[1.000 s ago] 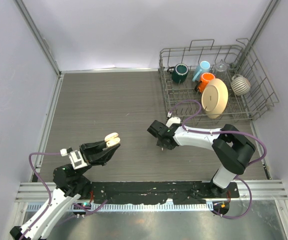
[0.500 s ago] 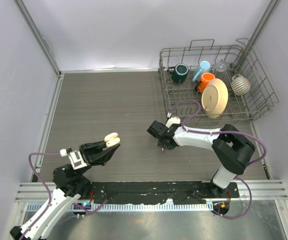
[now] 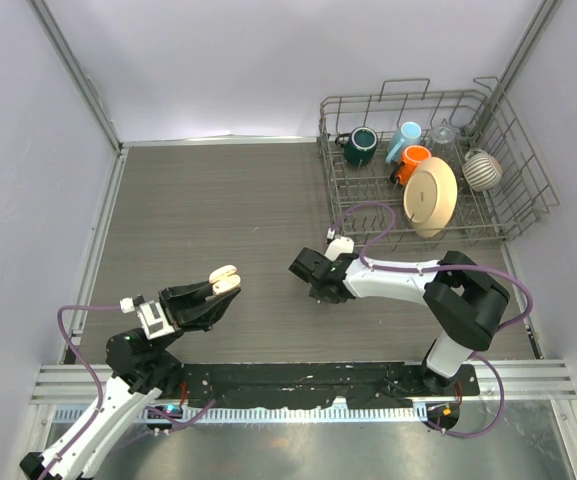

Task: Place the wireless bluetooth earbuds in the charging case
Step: Adjust the earbud at the center of the board.

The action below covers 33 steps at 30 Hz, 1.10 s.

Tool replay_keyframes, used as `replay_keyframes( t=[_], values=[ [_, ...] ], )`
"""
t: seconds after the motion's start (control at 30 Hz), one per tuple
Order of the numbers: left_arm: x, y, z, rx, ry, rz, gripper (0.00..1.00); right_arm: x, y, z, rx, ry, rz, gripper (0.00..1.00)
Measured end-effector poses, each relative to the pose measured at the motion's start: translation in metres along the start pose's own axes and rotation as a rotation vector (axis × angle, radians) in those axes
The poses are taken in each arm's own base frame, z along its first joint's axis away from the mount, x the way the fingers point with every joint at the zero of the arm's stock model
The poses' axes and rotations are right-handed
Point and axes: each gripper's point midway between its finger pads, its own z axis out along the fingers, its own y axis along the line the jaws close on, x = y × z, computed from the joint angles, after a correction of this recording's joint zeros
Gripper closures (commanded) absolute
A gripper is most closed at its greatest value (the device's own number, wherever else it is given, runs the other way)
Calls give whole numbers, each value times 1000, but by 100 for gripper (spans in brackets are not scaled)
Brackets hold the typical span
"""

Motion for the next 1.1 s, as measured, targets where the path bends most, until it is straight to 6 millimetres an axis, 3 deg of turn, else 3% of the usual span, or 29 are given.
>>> replay_keyframes(
  t=[0.33,1.1],
  values=[
    [0,0,0,0,0,-1,100,1,3,-1,-12,-2,-1,63],
    [1,2,0,-9,2,-2,100,10,5,-6,2,11,71,62]
  ],
)
